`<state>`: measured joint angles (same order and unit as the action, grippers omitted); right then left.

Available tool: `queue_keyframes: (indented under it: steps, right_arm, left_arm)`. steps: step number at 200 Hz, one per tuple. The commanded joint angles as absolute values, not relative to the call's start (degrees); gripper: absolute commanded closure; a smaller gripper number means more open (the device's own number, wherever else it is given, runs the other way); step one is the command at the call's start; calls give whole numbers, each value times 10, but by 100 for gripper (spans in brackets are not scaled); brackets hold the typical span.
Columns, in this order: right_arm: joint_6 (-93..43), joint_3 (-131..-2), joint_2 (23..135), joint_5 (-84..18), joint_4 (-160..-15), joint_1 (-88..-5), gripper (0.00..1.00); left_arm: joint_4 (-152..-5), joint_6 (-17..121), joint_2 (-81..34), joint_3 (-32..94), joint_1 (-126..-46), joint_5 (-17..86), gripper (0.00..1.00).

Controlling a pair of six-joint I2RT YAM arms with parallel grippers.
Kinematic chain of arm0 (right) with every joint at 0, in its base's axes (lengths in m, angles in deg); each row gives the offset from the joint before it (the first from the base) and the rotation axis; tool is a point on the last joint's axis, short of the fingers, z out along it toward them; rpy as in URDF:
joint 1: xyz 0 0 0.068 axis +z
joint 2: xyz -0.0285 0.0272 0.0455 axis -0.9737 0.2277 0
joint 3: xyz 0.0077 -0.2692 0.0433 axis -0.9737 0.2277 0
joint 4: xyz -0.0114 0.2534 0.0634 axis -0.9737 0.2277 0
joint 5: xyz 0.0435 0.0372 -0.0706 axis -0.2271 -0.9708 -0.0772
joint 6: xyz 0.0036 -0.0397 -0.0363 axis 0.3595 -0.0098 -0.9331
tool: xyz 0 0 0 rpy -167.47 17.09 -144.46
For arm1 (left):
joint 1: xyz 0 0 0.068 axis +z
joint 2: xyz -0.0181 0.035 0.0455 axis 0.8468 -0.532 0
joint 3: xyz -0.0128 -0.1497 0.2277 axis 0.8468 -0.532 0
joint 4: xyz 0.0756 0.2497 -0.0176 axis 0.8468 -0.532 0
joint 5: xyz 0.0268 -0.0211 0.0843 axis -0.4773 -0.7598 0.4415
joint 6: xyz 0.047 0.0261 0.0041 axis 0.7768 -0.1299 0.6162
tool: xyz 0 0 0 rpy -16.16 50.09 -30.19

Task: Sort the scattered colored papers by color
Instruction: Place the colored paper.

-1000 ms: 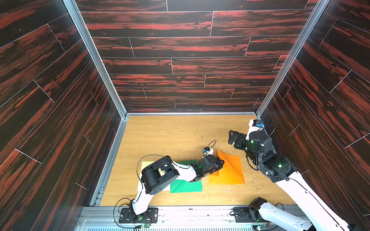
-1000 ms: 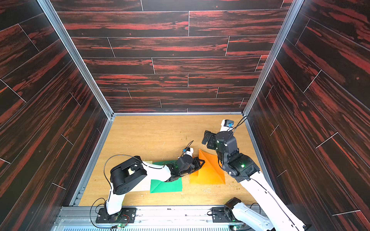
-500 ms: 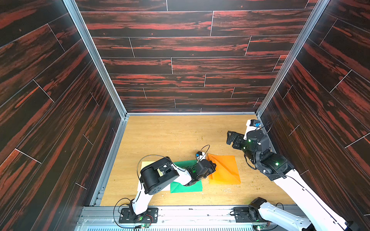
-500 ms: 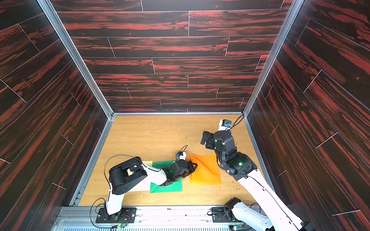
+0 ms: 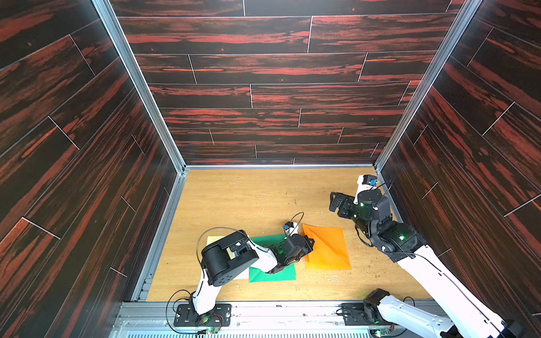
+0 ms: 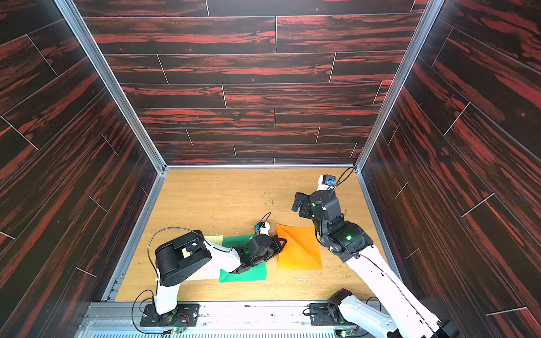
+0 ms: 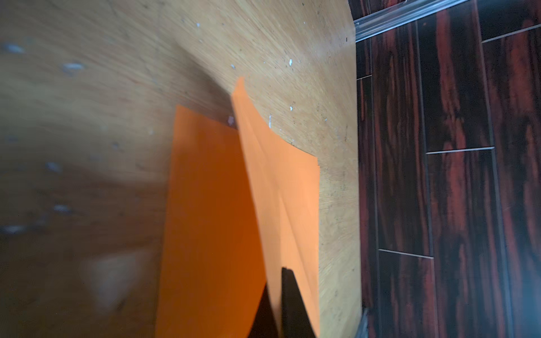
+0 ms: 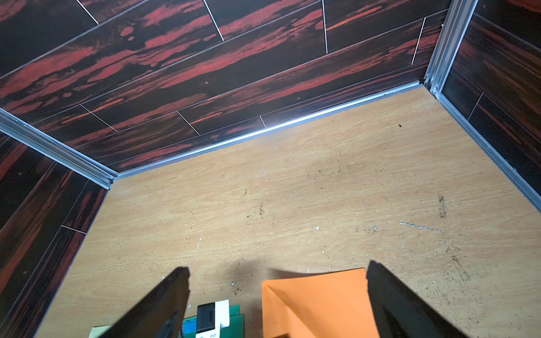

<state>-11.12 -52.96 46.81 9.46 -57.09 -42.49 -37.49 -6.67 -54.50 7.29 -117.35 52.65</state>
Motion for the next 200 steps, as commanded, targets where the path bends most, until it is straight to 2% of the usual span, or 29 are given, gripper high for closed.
queue_keyframes:
  steps: [1,14,37,66,91,126,144,164,180,200]
  right_arm:
    - [-107,-524,473,89,-579,-424,2]
    - [-107,-524,475,87,-580,-424,2]
    - [-106,-524,480,86,-582,-423,2]
    - [-107,-524,483,87,-583,-424,2]
    - [-107,-523,488,84,-585,-424,2]
    - [-107,-523,500,83,-594,-424,2]
    - [-113,-526,510,86,-602,-424,2]
    - [-124,-531,527,111,-619,-424,2]
    - [-146,-526,547,161,-649,-426,2]
    - [-172,-503,591,221,-699,-448,2]
  left_arm:
    - [-399,-52,-512,67,-1172,535,74]
    - [-401,-47,-512,68,-1173,530,61]
    - [-429,-37,-503,72,-1173,535,53]
    - [-537,-12,-464,79,-1173,571,51]
    - [-704,31,-420,106,-1174,607,50]
    - [-855,92,-353,133,-1175,696,47]
    - [-938,134,-314,157,-1175,772,34]
    - [-1030,179,-264,182,-1164,895,1]
    - [-1051,240,-212,169,-1123,976,0]
    - [-1013,317,-147,118,-1004,972,0]
